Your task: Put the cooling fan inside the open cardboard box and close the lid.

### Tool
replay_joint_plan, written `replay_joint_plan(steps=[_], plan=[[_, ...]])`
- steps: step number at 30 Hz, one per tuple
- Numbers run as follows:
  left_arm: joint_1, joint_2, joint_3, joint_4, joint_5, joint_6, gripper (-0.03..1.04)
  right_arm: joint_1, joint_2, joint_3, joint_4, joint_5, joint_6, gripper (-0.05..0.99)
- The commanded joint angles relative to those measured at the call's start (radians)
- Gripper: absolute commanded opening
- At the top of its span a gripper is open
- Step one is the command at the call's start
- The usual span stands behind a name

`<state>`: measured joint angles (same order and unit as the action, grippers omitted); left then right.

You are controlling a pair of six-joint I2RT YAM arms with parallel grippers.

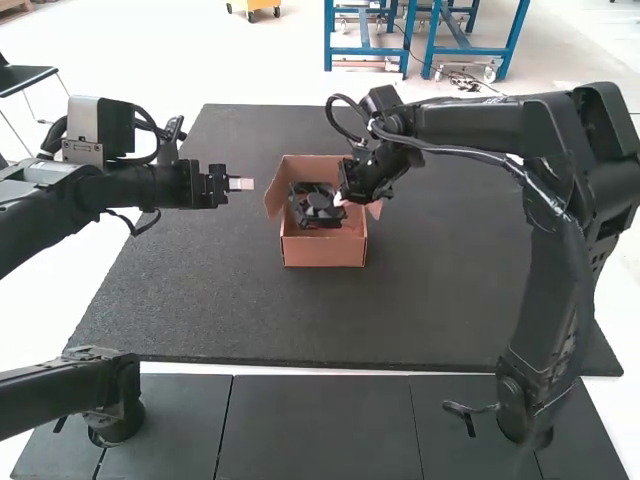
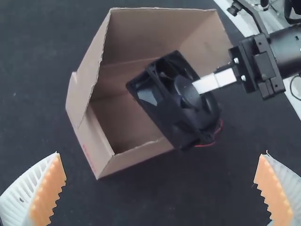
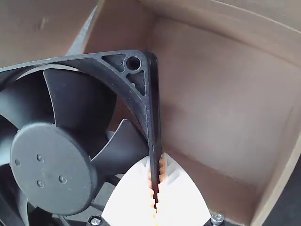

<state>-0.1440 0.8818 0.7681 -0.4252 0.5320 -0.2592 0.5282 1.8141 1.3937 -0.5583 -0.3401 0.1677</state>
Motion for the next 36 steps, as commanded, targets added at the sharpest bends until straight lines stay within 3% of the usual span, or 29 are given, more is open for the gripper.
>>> replay_joint_plan(steps=[1, 18, 24, 26, 29, 33, 36], plan=[[0.003, -0.035, 0.034, 0.003, 0.014, -0.008, 0.95, 0.001, 0.010, 0.051, 0.012, 0.007, -0.017, -0.03], [0.003, -0.050, 0.034, 0.002, 0.014, -0.028, 0.95, 0.000, 0.076, 0.071, 0.046, 0.073, -0.034, -0.03], [0.004, -0.052, 0.042, 0.002, 0.014, -0.031, 0.95, 0.001, 0.088, 0.071, 0.087, 0.119, -0.033, -0.01], [0.003, -0.055, 0.042, 0.002, 0.014, -0.032, 0.95, 0.004, 0.088, 0.073, 0.090, 0.135, -0.033, 0.17], [0.003, -0.058, 0.042, -0.001, 0.014, -0.032, 0.95, 0.006, 0.088, 0.073, 0.089, 0.135, -0.033, 0.20], [0.004, -0.063, 0.042, -0.001, 0.014, -0.034, 0.95, 0.006, 0.088, 0.074, 0.083, 0.151, -0.036, 0.40], [0.004, -0.063, 0.042, -0.001, 0.014, -0.034, 0.95, 0.006, 0.088, 0.076, 0.074, 0.156, -0.037, 0.45]])
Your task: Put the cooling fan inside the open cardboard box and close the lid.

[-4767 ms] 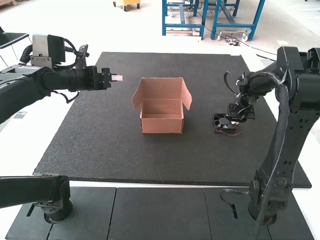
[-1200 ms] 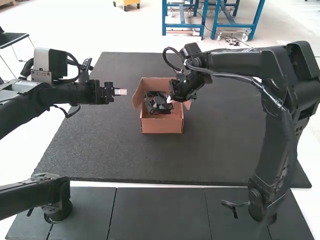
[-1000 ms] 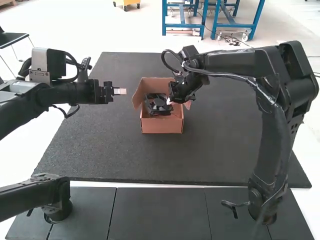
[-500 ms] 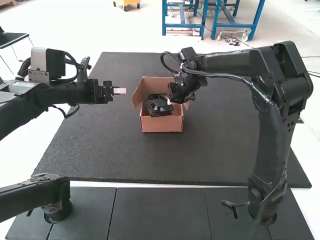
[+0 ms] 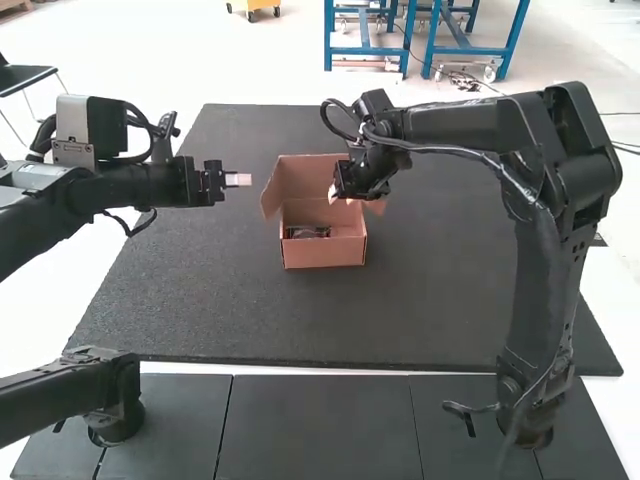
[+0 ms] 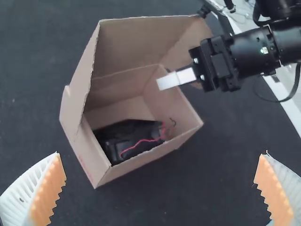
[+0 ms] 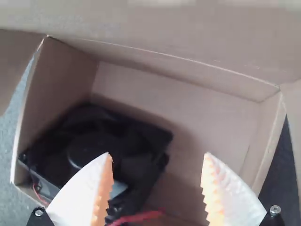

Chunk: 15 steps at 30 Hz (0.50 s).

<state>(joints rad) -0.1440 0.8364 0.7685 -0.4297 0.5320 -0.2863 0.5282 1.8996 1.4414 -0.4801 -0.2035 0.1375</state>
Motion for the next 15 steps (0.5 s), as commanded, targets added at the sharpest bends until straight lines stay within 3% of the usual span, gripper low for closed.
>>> replay_joint_plan(steps=[1, 9, 15], plan=[[0.004, -0.019, 0.043, 0.002, 0.014, -0.007, 0.95, 0.006, 0.001, 0.030, -0.006, 0.021, -0.007, 0.47], [0.003, -0.019, 0.043, 0.000, 0.013, -0.007, 0.95, 0.006, -0.031, 0.085, -0.147, 0.023, -0.016, 0.54], [0.003, -0.019, 0.045, -0.001, 0.014, -0.007, 0.95, 0.021, -0.028, 0.057, -0.149, 0.006, -0.044, 0.54]])
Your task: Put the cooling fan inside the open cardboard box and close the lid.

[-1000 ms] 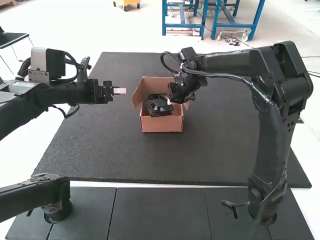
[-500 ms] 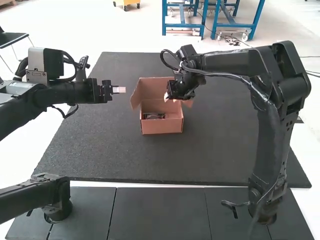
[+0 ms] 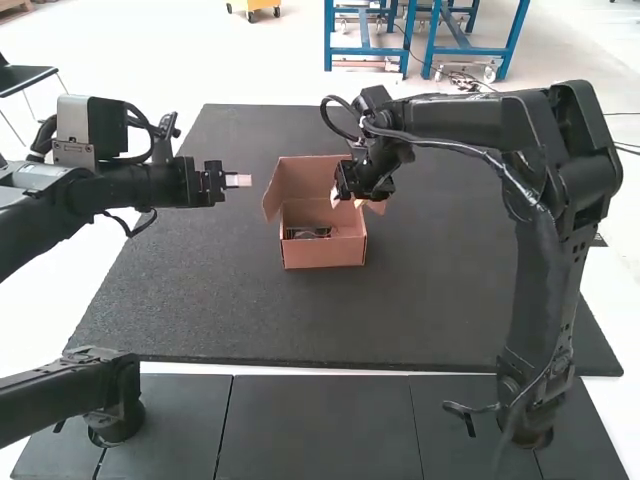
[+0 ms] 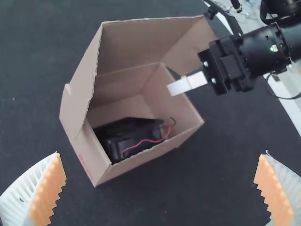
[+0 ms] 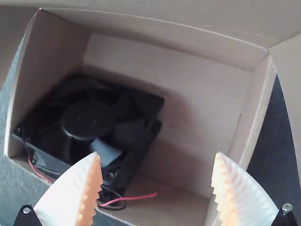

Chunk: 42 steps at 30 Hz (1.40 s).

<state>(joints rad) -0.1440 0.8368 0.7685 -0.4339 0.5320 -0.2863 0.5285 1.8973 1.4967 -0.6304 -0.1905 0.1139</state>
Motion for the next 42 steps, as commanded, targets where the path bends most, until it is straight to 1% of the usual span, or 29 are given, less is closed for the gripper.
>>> replay_joint_plan(steps=[1, 9, 11, 14, 16, 19, 21, 23, 25, 27, 30, 31, 33, 35, 36, 37, 42], plan=[[0.003, -0.019, 0.048, 0.001, 0.013, -0.007, 0.95, 0.028, -0.020, 0.002, 0.003, -0.009, -0.019, 0.54], [0.003, -0.019, 0.061, -0.005, 0.013, -0.007, 0.95, 0.061, 0.013, 0.040, -0.002, -0.015, -0.028, 0.53], [0.003, -0.021, 0.063, -0.009, 0.010, -0.007, 0.95, 0.057, 0.008, 0.060, -0.035, -0.030, -0.034, 0.53], [0.003, -0.021, 0.060, -0.009, 0.000, -0.007, 0.95, 0.054, -0.010, 0.080, -0.094, -0.029, -0.043, 0.53], [0.001, -0.018, 0.058, -0.009, -0.010, -0.007, 0.95, 0.051, -0.029, 0.083, -0.107, -0.020, -0.045, 0.54], [0.000, -0.008, 0.057, -0.009, -0.026, -0.007, 0.94, 0.051, -0.069, 0.079, -0.117, 0.005, -0.045, 0.54], [0.000, 0.001, 0.057, -0.014, -0.038, -0.007, 0.95, 0.051, -0.095, 0.073, -0.118, 0.010, -0.045, 0.54], [0.000, 0.010, 0.057, -0.019, -0.044, -0.007, 0.95, 0.051, -0.121, 0.062, -0.120, 0.026, -0.048, 0.59], [0.000, 0.019, 0.057, -0.023, -0.053, -0.007, 0.94, 0.051, -0.150, 0.046, -0.120, 0.060, -0.079, 0.62], [-0.003, 0.035, 0.061, -0.028, -0.061, -0.007, 0.94, 0.050, -0.182, 0.028, -0.115, 0.092, -0.088, 0.67], [-0.003, 0.064, 0.071, -0.029, -0.066, -0.007, 0.94, 0.050, -0.221, -0.004, -0.112, 0.099, -0.091, 0.69], [-0.003, 0.077, 0.077, -0.031, -0.070, -0.007, 0.94, 0.050, -0.233, -0.016, -0.112, 0.112, -0.095, 0.70], [-0.003, 0.102, 0.091, -0.034, -0.090, 0.001, 0.94, 0.041, -0.259, -0.038, -0.107, 0.132, -0.099, 0.71], [-0.003, 0.128, 0.103, -0.035, -0.112, 0.012, 0.94, 0.024, -0.285, -0.066, -0.100, 0.138, -0.102, 0.71], [-0.003, 0.139, 0.109, -0.035, -0.125, 0.018, 0.95, 0.014, -0.296, -0.084, -0.088, 0.145, -0.109, 0.71], [-0.003, 0.151, 0.115, -0.035, -0.136, 0.026, 0.94, 0.007, -0.307, -0.102, -0.078, 0.154, -0.125, 0.74], [-0.003, 0.196, 0.143, -0.043, -0.181, 0.053, 0.94, -0.016, -0.345, -0.168, -0.018, 0.192, -0.164, 0.74]])
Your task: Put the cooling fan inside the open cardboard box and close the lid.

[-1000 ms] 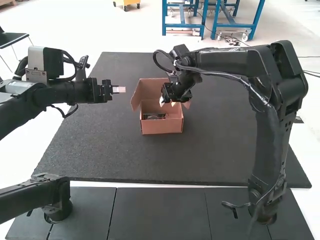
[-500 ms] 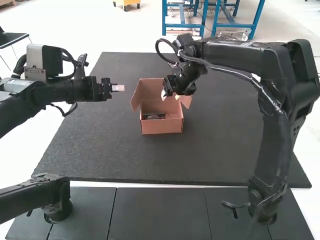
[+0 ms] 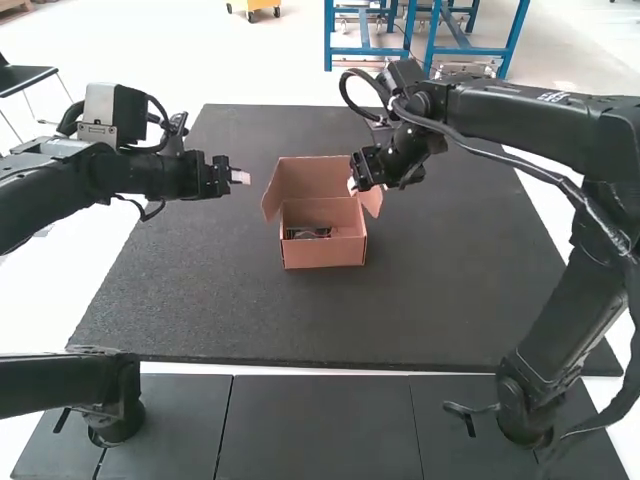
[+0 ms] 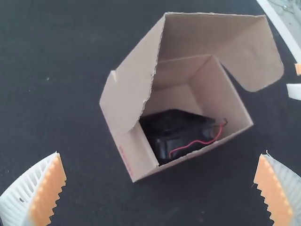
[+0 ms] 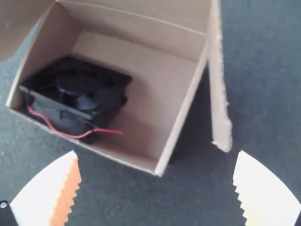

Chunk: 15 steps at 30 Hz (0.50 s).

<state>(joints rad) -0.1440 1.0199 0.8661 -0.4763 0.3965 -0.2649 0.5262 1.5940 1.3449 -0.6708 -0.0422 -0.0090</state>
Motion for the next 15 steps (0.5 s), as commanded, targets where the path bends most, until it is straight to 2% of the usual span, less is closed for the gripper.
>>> replay_joint_plan(steps=[1, 10, 15], plan=[[-0.005, 0.020, 0.050, -0.004, -0.050, 0.039, 0.94, -0.018, -0.046, -0.027, 0.037, 0.048, -0.052, 0.74], [-0.006, 0.121, 0.105, -0.013, -0.090, 0.095, 0.95, -0.042, -0.051, -0.081, 0.208, 0.077, -0.101, 0.74], [-0.025, 0.180, 0.136, -0.008, -0.117, 0.101, 0.95, -0.061, -0.048, -0.104, 0.280, 0.074, -0.123, 0.74]])
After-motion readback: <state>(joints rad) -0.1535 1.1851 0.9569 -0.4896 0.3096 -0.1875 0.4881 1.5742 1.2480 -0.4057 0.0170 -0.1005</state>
